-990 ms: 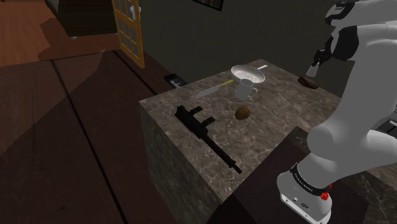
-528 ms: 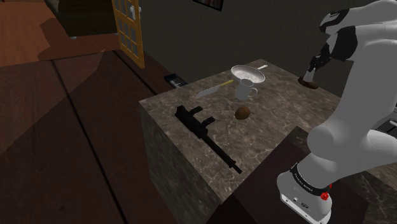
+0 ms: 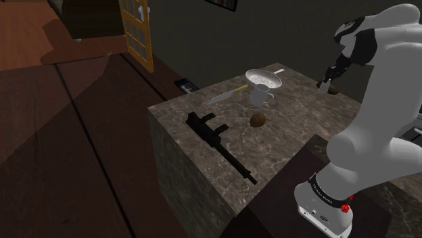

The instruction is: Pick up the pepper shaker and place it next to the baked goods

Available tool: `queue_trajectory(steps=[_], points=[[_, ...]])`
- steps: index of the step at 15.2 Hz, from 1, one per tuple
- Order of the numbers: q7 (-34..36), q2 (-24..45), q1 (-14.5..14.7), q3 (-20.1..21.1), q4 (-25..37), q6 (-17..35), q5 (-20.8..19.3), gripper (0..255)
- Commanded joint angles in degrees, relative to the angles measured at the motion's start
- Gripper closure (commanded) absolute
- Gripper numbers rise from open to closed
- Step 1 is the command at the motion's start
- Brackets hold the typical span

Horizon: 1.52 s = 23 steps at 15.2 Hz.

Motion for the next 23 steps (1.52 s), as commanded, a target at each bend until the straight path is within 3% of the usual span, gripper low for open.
queue_trajectory(steps=[1, 6, 14, 15, 20, 23], points=[[-0.23, 0.54, -0.04, 0.2, -0.53, 1.04, 0.34, 255], [-1.04, 1.81, -0.09, 0.75, -2.47, 4.04, 1.25, 255], [-1.08, 1.89, -0.1, 0.78, -2.57, 4.2, 1.3, 255], [-1.08, 1.88, -0.1, 0.78, -2.57, 4.2, 1.3, 0], [-1.08, 1.89, -0.1, 0.78, -2.57, 4.2, 1.3, 0], [-0.2, -0.18, -0.18, -0.1, 0.07, -0.21, -0.06, 0]])
